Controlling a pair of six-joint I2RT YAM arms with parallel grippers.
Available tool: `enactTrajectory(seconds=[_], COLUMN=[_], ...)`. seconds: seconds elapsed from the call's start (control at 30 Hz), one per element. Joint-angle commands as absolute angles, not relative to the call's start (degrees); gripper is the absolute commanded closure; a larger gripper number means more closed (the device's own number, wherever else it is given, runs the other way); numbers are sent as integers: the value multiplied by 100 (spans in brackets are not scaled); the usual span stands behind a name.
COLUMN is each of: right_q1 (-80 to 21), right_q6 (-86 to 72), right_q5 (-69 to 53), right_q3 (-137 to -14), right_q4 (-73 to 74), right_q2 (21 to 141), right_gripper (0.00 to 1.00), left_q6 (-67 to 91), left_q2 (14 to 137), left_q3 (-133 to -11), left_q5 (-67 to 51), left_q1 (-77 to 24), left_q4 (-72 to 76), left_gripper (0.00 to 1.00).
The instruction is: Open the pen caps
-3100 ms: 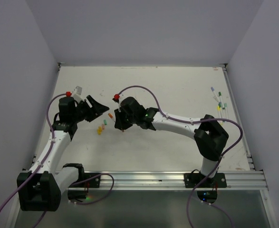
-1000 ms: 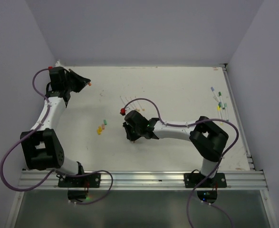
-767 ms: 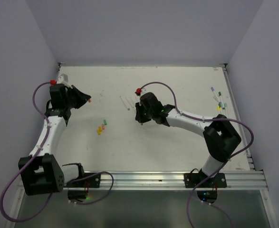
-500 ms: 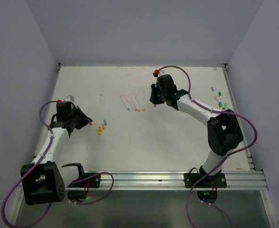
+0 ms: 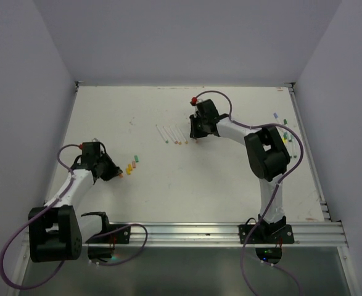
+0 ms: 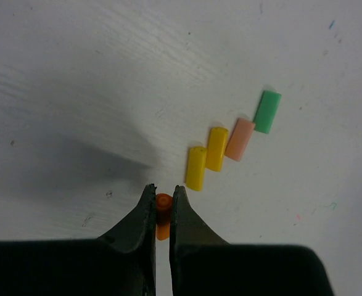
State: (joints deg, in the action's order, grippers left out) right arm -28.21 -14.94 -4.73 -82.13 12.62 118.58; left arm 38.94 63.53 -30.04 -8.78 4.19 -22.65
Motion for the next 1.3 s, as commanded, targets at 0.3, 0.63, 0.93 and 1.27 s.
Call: enactTrajectory(seconds=[0.3,0.63,0.93,1.27], right_q1=[-2777,-2777,-2777,-2777], right_q6=[-1485,-1459,-1459,-1336], right_q5=[-1028,-1072,-1230,-1213], right_q3=[-8710,-8798,-9087,-9290], right_q4=[1081,1134,1291,1432], right_q2=[12049,12129,12418,12516], right_gripper=[100,100,99,97], left_q6=[4087,4166,4219,4175], left_q2=[6881,7225,7102,6566], left_q3=[-2725,-2575,-2558,-2549], left_q5=[-905,-1125,-1090,-739], left_q1=[290,290,299,299], left_q4=[-1503,-897,-1142,-1494], left_gripper=[96,84,62,25])
